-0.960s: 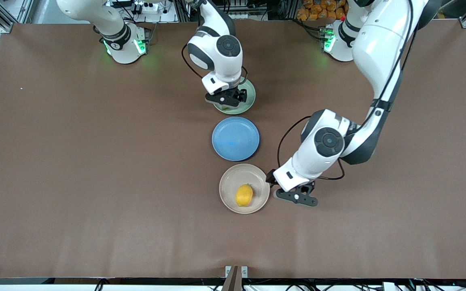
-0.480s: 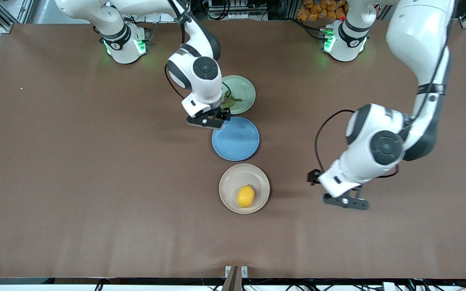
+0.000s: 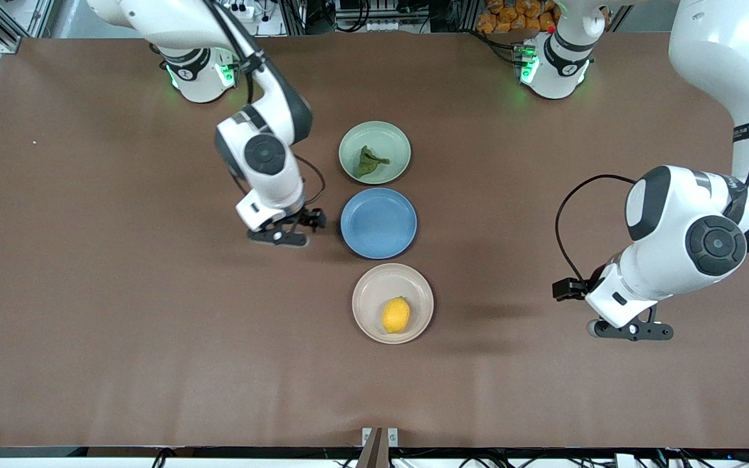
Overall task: Place lemon and lettuce in plates
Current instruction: 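Release the lettuce onto the green plate with the right gripper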
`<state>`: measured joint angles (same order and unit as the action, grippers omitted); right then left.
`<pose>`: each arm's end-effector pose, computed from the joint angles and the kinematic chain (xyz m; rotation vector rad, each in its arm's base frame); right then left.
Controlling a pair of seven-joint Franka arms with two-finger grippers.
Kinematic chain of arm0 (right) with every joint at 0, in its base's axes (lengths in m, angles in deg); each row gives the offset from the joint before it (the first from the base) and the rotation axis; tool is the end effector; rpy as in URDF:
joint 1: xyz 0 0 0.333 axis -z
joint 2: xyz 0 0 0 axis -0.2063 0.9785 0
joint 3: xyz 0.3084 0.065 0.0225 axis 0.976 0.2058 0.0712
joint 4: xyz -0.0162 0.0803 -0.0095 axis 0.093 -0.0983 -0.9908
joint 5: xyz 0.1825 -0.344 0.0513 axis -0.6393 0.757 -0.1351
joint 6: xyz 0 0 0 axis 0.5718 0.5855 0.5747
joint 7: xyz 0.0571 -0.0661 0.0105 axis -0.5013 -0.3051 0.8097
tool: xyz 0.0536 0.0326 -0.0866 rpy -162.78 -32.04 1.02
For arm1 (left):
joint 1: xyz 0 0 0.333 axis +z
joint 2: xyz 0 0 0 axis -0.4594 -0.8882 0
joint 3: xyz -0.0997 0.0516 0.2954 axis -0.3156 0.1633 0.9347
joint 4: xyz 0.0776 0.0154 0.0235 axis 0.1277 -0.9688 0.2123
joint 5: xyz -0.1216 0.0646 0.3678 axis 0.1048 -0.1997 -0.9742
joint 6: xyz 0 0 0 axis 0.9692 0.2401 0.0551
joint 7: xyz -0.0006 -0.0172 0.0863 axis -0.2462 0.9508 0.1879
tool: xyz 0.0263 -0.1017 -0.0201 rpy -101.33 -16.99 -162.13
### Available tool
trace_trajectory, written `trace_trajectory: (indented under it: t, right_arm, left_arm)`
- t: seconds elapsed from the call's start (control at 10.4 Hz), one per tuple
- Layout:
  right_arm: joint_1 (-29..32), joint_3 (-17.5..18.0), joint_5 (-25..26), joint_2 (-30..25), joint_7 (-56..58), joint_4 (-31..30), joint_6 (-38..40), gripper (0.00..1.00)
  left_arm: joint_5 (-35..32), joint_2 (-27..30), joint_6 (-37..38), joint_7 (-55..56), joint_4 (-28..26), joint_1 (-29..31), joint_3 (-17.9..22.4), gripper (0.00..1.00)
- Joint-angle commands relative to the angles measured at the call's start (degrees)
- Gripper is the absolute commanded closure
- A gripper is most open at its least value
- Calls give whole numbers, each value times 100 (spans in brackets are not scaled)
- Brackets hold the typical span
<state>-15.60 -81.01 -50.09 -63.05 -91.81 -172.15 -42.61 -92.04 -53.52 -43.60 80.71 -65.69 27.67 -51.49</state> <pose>0.5374 0.3052 0.2775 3.0786 -0.1567 -0.0045 0.7019 -0.1332 0.3959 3.1258 -0.0976 0.0028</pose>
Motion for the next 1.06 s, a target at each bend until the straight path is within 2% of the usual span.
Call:
trace_trajectory:
  t: [0.0, 0.19, 0.29, 0.48, 0.77, 0.86, 0.96]
  right_arm:
    - [577, 97, 81, -54, 734, -22, 8, 0]
    - [1009, 97, 72, -81, 1272, 4, 60, 0]
    - [1219, 106, 64, -81, 1352, -22, 78, 0]
    - [1493, 106, 55, -81, 1712, -49, 174, 0]
    - [1809, 114, 55, -211, 2283, -284, 210, 0]
    - [2037, 175, 46, -326, 2694, -512, 201, 0]
    - [2422, 385, 46, -501, 3098, -784, 193, 0]
  left_arm:
    - [14, 317, 165, 54, -163, 64, 64, 0]
    - [14, 589, 200, 45, -154, 30, 257, 0]
    - [14, 755, 305, -7, -145, -84, 518, 0]
    - [101, 1081, 455, -400, -162, -1100, 1737, 0]
    - [539, 1415, 709, -535, -145, -991, 1795, 0]
    - [594, 1486, 962, -535, -101, -981, 1795, 0]
    - [603, 1565, 1078, -517, -58, -981, 1804, 0]
